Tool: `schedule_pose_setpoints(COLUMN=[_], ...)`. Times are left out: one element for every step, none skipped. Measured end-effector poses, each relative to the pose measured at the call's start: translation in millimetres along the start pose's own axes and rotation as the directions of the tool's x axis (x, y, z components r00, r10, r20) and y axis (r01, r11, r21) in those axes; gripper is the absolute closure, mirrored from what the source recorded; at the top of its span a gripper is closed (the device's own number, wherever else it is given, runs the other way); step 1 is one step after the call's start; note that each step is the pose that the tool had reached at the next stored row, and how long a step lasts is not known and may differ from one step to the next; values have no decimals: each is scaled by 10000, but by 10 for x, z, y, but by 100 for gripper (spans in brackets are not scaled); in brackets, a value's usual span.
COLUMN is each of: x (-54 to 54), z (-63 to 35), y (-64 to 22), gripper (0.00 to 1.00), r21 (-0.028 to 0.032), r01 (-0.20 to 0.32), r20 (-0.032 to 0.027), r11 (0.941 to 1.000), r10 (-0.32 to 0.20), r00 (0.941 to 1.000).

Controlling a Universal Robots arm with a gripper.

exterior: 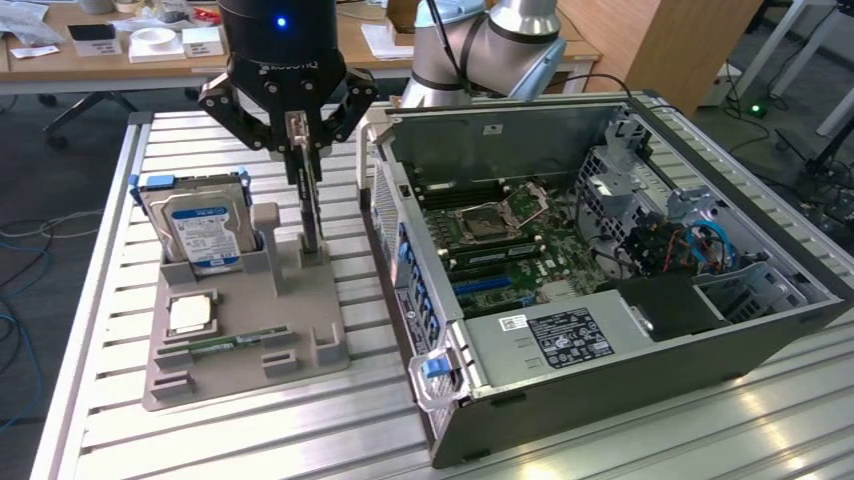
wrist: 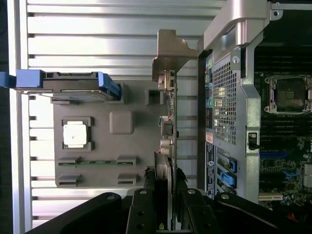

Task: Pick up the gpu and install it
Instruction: 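Pick up the gpu and move the gpu toward the slot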

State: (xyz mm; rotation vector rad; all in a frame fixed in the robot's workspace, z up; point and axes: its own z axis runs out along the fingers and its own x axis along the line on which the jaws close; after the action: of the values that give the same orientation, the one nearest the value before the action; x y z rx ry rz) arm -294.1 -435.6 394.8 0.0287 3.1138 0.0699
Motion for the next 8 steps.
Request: schedule_pose_setpoints(x=[0,0,0,0,-1,-2,-2,-2], z=[0,0,0,0,-25,-68,-76,-84], y=[0,0,0,0,1,3,3,4], gripper=[74,74,74,74,74,74,74,74], r21=[0,0,0,0,1,-1,0,0], r01=[0,0,0,-1,0,0,0,0], r20=[0,0,1,0,0,1,0,0], r11=[10000,10000,10000,10000,10000,10000,10000,10000], r10=[0,0,0,1,0,0,0,0], r00=[10000,10000,10000,10000,10000,10000,10000,10000])
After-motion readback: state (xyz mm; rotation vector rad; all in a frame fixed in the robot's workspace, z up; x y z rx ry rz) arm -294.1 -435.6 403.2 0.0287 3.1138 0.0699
